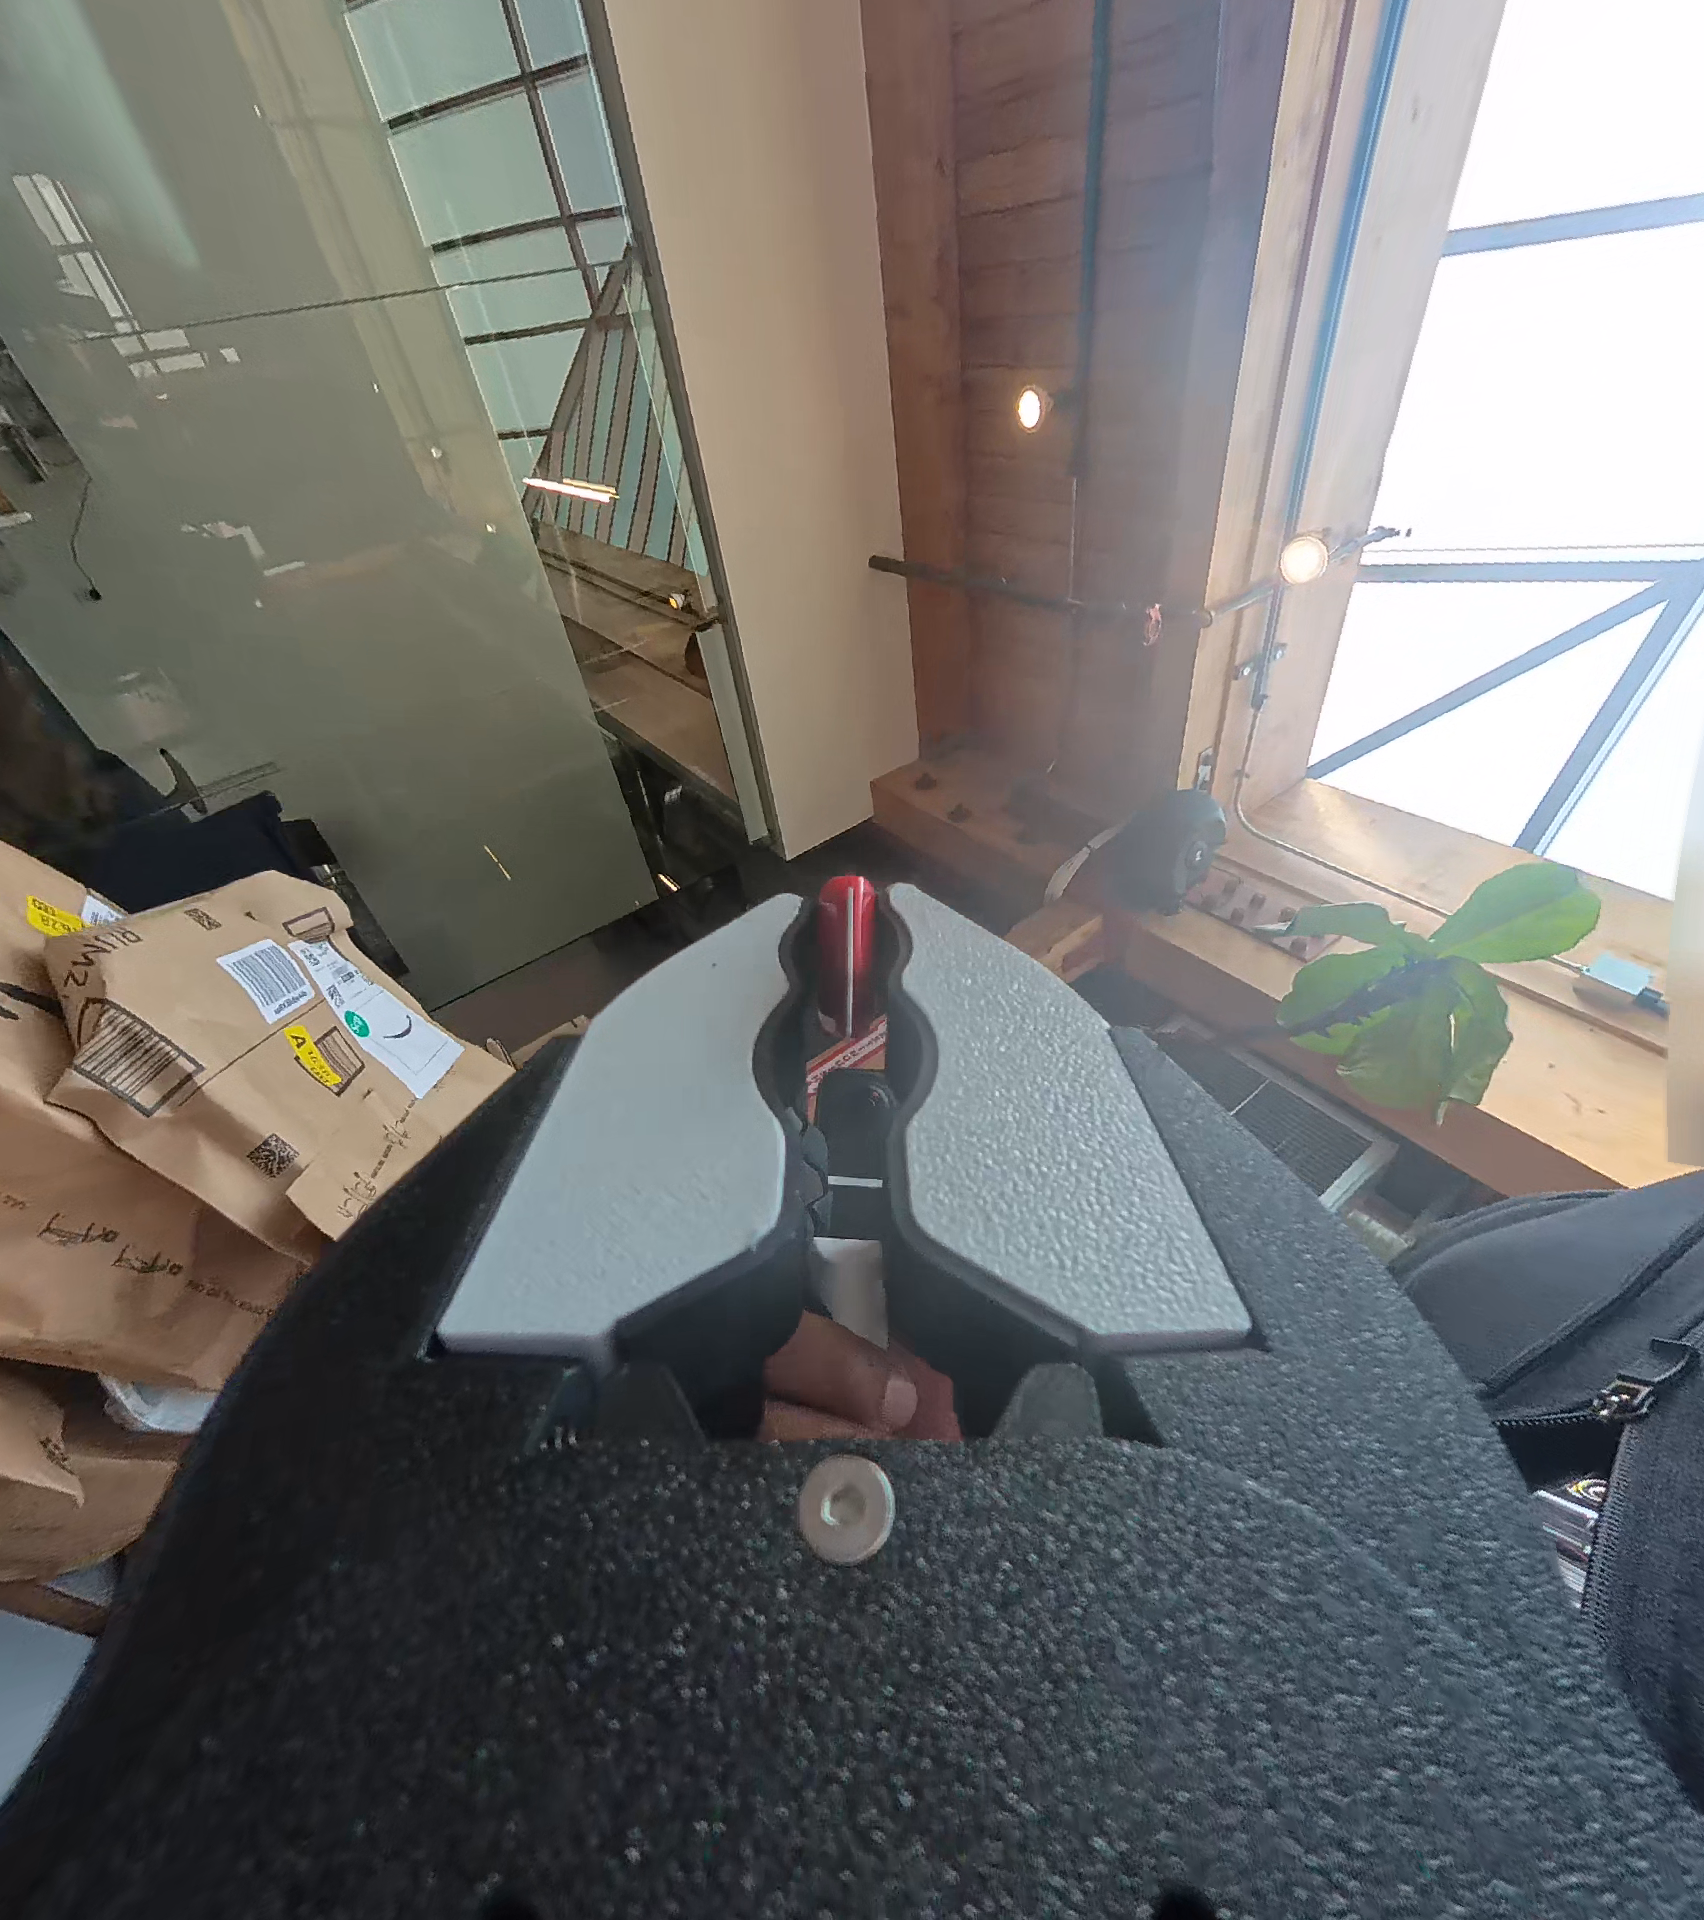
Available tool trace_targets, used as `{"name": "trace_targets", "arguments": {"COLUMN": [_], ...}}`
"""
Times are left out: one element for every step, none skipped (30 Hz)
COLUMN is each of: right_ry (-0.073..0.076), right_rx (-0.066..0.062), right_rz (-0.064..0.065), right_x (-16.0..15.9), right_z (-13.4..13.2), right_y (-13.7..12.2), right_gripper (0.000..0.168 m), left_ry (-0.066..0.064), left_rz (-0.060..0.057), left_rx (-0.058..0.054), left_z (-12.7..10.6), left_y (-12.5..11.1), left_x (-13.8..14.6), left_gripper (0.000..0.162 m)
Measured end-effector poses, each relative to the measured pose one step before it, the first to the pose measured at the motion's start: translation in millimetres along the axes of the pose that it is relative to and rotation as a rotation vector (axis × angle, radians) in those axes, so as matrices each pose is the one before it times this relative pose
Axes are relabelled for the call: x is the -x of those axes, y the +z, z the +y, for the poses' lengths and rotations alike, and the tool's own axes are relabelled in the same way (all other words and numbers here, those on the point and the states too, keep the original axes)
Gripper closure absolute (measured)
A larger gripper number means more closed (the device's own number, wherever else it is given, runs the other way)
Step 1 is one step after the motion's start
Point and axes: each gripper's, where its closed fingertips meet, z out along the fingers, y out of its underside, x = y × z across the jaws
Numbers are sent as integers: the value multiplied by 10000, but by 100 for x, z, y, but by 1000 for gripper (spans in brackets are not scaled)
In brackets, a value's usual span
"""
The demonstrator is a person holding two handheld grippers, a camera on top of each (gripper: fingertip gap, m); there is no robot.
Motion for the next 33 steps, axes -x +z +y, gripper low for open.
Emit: {"name": "trace_targets", "arguments": {"right_ry": [-92, -95, -66, -45, -52, -68, -71, -49, -13, 22, 40, 48, 46, 39, 18, -7, 33, 122, 86, -59, -160, -138, 11, 185, 213, 103, -8, -46, -7, 64, 113, 101, 61], "right_rx": [95, 122, 103, 91, 94, 104, 114, 93, 65, 38, -2, -31, -35, -27, -28, -17, 24, 6, -56, -24, 64, 80, -17, -130, -152, -77, -13, -21, -46, -84, -110, -116, -98], "right_rz": [18, 10, -7, -6, -1, -4, 0, 1, -13, -20, -36, -69, -110, -138, -155, -168, -106, -72, -153, -163, -91, -19, 36, -1, -66, -36, 9, -1, 14, 16, -5, 10, 56], "right_x": [297, 237, 218, 166, 46, -88, -149, -211, -288, -402, -490, -535, -570, -631, -575, -633, -761, -733, -505, -448, -582, -701, -776, -645, -402, -294, -237, -198, -228, -267, -252, -257, -287], "right_z": [292, 230, 141, 39, -34, -92, -75, -85, -136, -180, -257, -360, -437, -520, -524, -625, -700, -805, -921, -794, -535, -357, -401, -559, -569, -511, -429, -410, -370, -300, -251, -174, -68], "right_y": [985, 945, 880, 836, 727, 512, 553, 571, 575, 592, 599, 682, 714, 835, 920, 923, 926, 883, 814, 766, 750, 678, 572, 445, 372, 373, 388, 391, 432, 471, 487, 530, 569], "right_gripper": [133, 133, 133, 133, 133, 133, 133, 133, 133, 133, 133, 133, 133, 133, 133, 133, 133, 132, 132, 132, 132, 132, 132, 132, 132, 132, 132, 132, 132, 131, 130, 130, 130], "left_ry": [-22, 10, 24, 15, -10, -20, 2, 10, -18, -24, 15, 107, 156, 161, 180, 198, 175, 113, 115, 189, 198, 111, 38, 55, 84, 38, -26, -65, -62, -99, -169, -225, -222], "left_rz": [93, 80, 77, 98, 101, 83, 64, 45, 11, 23, -8, -60, -69, -52, -32, -15, -37, -99, -68, 7, -5, -67, -110, -97, -38, 6, 11, 15, 22, -6, -11, -15, -2], "left_rx": [-101, -81, -81, -112, -110, -89, -74, -68, -77, -71, -31, -9, 19, 27, -5, -25, -29, -66, -69, 28, 127, 142, 85, -8, -87, -71, -6, 57, 85, 82, 63, 14, 13], "left_z": [-1177, -1005, -854, -851, -717, -852, -682, -499, -607, -668, -716, -106, -805, -941, -1086, -1164, -1234, -1263, -1232, -1001, -778, -582, -622, -676, -708, -638, -518, -443, -415, -334, -292, -381, -350], "left_y": [-485, -440, -321, -188, -242, -158, 13, 144, 46, 116, 53, -55, 170, 250, 283, 443, 518, 637, 759, 741, 722, 659, 671, 640, 623, 666, 655, 607, 585, 360, 277, 334, 177], "left_x": [-291, -282, -247, -198, -79, 52, 192, 339, 385, 317, 289, 382, 298, 325, 357, 406, 487, 519, 372, 238, 312, 560, 459, 338, 157, 105, 187, 282, 392, 499, 575, 582, 528], "left_gripper": [152, 152, 152, 152, 152, 152, 152, 152, 152, 152, 152, 152, 152, 152, 152, 152, 152, 152, 152, 152, 152, 152, 152, 152, 152, 152, 152, 152, 152, 152, 152, 152, 152]}}
